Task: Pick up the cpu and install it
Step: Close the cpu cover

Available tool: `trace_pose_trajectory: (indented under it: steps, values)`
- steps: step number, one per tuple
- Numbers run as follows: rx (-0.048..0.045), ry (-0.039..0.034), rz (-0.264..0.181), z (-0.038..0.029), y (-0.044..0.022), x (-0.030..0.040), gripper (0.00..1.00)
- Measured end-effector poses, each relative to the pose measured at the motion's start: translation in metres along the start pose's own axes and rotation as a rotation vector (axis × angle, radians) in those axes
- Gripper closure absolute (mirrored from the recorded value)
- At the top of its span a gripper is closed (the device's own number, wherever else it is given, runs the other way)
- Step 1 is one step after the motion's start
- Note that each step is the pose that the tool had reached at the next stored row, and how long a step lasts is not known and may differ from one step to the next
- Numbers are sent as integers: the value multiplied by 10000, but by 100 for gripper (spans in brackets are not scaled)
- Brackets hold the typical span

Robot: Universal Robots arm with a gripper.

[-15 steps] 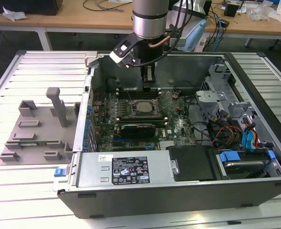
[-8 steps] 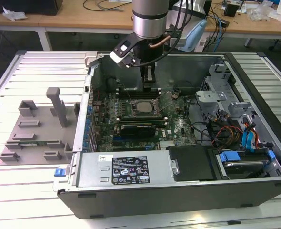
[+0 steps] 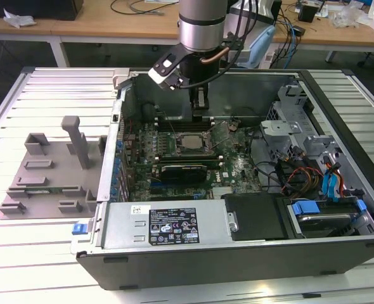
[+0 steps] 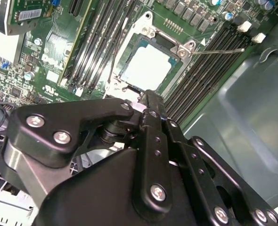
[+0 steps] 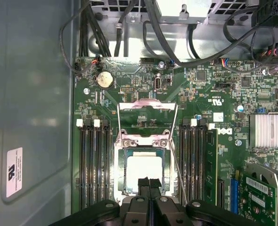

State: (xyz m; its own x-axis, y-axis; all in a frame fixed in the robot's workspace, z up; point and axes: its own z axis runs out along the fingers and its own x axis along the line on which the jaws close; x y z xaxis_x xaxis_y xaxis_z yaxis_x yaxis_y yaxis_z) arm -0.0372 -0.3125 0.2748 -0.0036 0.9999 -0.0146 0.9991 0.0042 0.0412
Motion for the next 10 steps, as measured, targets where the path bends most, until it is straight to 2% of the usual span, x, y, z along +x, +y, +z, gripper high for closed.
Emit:
trace_pose_trajectory:
  steps: [7,10]
  values:
    - [0,0,-1,6,155,-1,89]
    - [0,1,-2,7,166,-1,89]
